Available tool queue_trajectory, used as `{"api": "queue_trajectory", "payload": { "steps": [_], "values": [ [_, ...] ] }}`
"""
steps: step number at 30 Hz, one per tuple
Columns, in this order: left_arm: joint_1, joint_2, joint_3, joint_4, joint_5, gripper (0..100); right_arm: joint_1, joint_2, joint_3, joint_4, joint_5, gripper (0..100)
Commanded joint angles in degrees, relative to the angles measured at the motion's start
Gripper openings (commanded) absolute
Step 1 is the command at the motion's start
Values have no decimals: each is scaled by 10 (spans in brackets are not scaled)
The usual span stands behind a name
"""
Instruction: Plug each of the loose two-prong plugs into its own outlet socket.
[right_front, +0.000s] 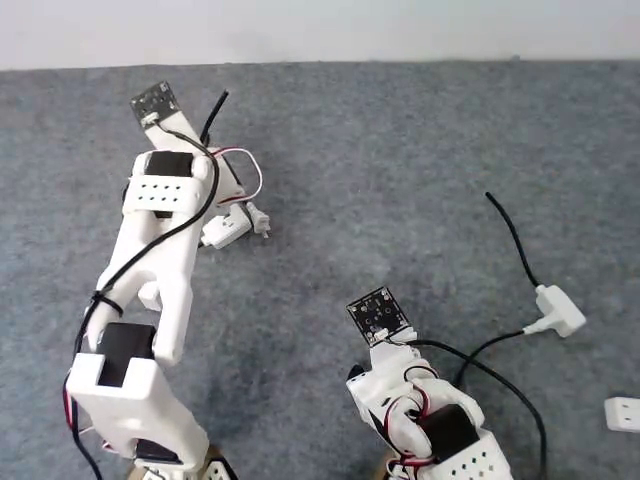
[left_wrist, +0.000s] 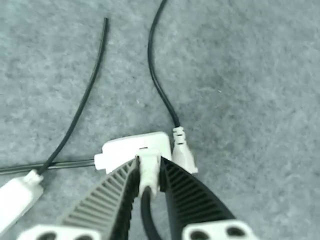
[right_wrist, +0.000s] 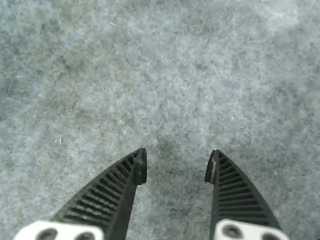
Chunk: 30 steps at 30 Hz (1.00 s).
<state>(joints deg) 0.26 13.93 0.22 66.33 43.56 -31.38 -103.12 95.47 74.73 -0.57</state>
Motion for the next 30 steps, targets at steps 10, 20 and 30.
{"api": "queue_trajectory", "payload": {
  "steps": [10,20,30],
  "values": [
    [8,-4,32,-5,17,11,-2,-6,10,2,8,199],
    [5,35,29,-97,17,11,-2,-6,10,2,8,199],
    [-2,49,27,-94,16,11,-2,-6,10,2,8,199]
  ]
}}
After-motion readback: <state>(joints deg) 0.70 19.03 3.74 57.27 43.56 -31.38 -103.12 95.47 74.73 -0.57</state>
